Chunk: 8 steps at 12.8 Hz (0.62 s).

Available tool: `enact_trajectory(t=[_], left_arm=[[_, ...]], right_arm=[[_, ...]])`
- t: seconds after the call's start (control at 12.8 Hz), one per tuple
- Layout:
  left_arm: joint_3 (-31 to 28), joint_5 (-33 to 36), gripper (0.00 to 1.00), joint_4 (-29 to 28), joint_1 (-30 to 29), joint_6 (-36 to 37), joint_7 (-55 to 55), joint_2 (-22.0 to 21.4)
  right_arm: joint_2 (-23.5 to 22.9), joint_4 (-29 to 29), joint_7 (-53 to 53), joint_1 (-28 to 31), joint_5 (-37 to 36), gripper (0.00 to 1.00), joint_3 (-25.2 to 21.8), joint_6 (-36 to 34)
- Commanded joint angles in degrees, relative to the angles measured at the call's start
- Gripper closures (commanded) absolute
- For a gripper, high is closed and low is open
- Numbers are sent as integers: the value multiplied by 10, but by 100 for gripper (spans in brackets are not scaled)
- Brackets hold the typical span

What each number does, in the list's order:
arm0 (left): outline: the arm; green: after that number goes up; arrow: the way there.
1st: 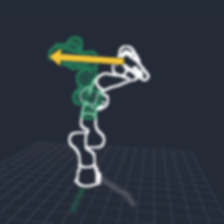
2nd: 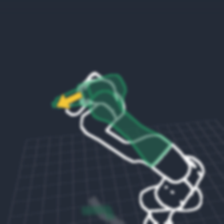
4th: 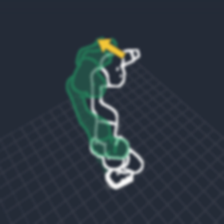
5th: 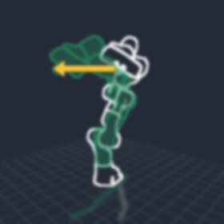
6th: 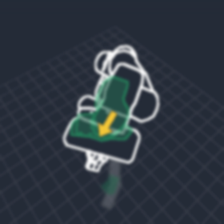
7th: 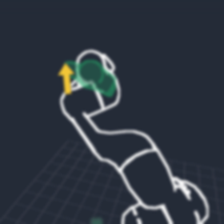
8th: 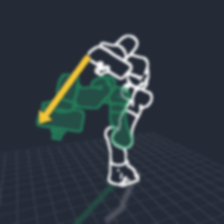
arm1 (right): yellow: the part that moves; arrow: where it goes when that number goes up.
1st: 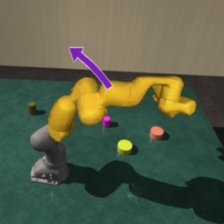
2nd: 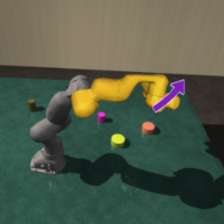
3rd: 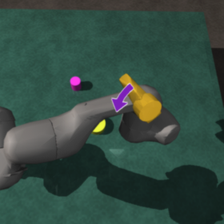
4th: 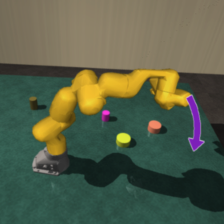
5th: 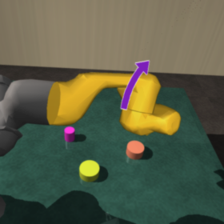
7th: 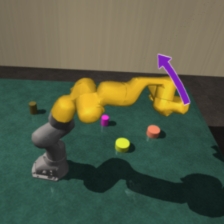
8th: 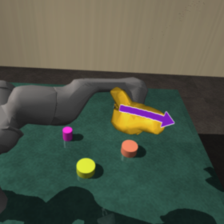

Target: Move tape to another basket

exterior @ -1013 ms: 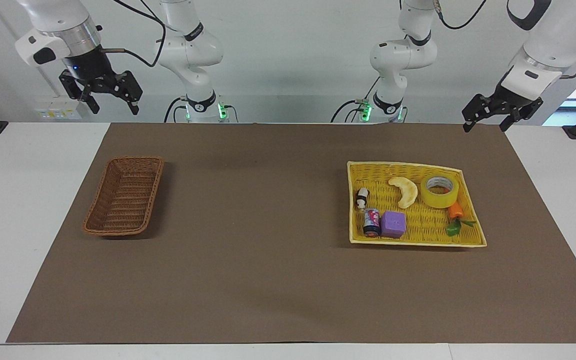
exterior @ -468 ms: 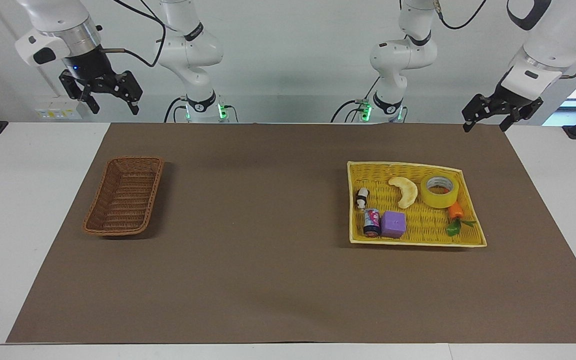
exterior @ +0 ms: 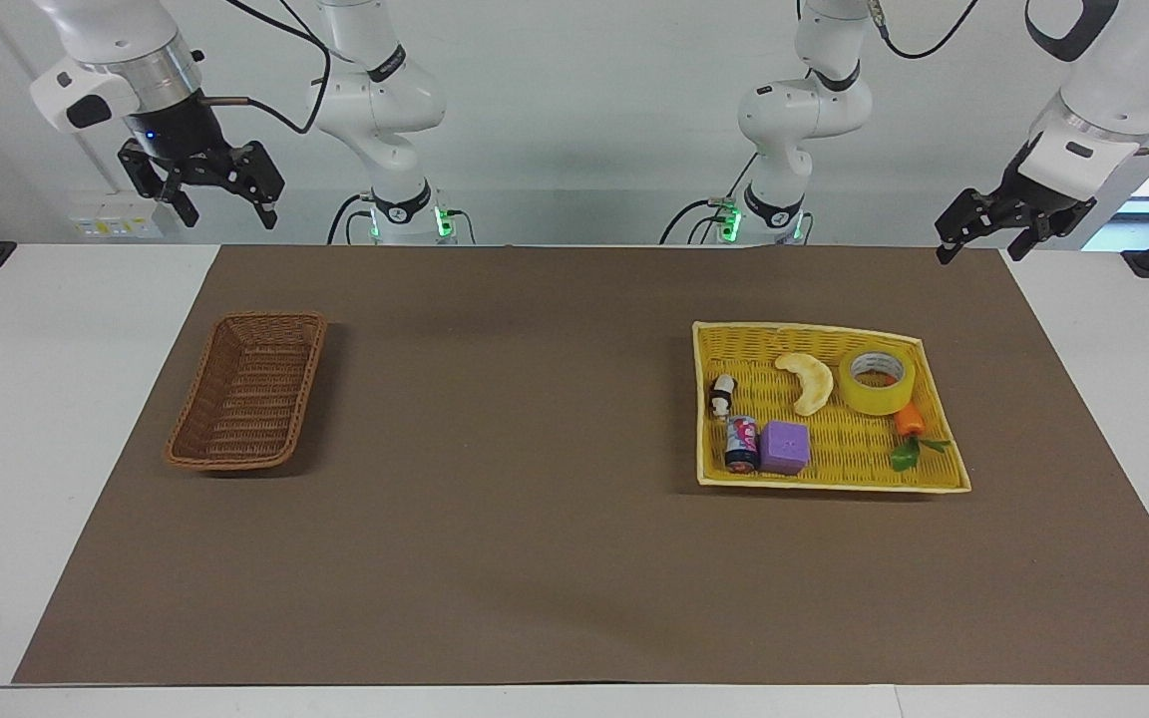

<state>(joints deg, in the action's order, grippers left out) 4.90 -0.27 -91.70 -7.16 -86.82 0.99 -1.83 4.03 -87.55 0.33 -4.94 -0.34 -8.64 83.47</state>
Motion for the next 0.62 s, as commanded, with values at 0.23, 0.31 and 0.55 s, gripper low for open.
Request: enact_trajectory(t=[0.23, 0.31, 0.55], left_arm=[[2, -3, 0, -181, -30, -158, 44, -49], [2, -2, 0, -202, -31, -184, 56, -49], [2, 1, 1, -258, -36, -243, 57, -47]], right_arm=[[5, -4, 9, 3, 11, 0, 0, -3], [5, -4, 9, 3, 12, 0, 0, -2], [5, -4, 9, 3, 12, 0, 0, -2]])
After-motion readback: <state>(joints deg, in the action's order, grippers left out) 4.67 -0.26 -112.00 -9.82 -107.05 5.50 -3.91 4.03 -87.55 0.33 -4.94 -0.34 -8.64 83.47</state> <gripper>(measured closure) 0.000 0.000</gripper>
